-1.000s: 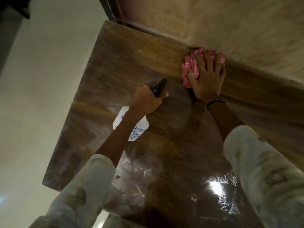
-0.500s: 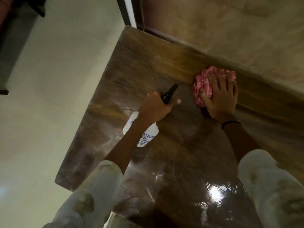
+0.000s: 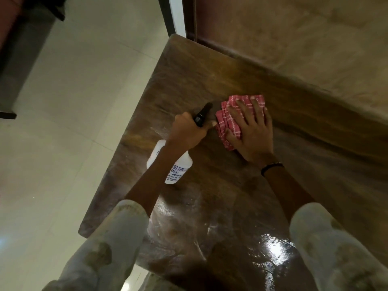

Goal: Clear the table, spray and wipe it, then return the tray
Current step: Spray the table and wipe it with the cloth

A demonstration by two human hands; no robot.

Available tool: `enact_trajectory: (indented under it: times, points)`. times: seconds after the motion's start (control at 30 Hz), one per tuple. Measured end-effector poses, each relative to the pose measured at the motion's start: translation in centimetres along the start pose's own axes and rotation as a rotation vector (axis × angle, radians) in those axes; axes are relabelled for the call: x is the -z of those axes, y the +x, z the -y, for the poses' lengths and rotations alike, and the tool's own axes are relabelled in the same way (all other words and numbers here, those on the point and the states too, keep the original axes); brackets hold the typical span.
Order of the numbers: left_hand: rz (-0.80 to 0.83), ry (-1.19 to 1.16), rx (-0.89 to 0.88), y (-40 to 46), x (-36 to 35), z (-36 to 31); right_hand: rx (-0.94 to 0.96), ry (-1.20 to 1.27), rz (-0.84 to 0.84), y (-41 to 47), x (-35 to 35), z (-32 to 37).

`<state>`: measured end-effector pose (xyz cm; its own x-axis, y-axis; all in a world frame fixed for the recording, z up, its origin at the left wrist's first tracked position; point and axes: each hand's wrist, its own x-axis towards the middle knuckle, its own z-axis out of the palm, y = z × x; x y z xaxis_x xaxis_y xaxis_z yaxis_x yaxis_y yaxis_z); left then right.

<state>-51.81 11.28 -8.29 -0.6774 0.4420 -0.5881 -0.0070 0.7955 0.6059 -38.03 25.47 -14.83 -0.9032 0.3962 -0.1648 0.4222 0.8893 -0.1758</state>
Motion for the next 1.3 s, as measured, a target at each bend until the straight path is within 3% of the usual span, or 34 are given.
enact_trajectory:
  times: [0.33, 0.67, 0.8, 0.93, 1.17, 1.3]
  points:
    - [-0.011, 0.059, 0.016, 3.0, 3.5, 0.9, 0.003, -0.012, -0.018, 1.5, 0.3, -0.3]
    - [-0.102, 0.105, 0.001, 3.4, 7.4, 3.4, -0.116, 0.009, -0.034, 12.1, 1.2, 4.6]
    - [-0.124, 0.084, 0.005, 3.6, 8.7, 4.5, 0.049, -0.048, -0.001, 11.9, 0.5, 8.8]
    - [-0.129, 0.056, 0.028, 4.9, 10.7, 6.5, 0.255, -0.016, 0.053, 9.0, -0.4, 8.3]
    - [-0.150, 0.013, 0.019, 5.2, 11.4, 7.5, -0.085, -0.006, -0.068, 15.5, -0.3, 9.2]
    - [-0.137, -0.014, 0.027, 5.5, 11.5, 7.8, -0.057, -0.032, -0.038, 17.9, -0.8, 12.7]
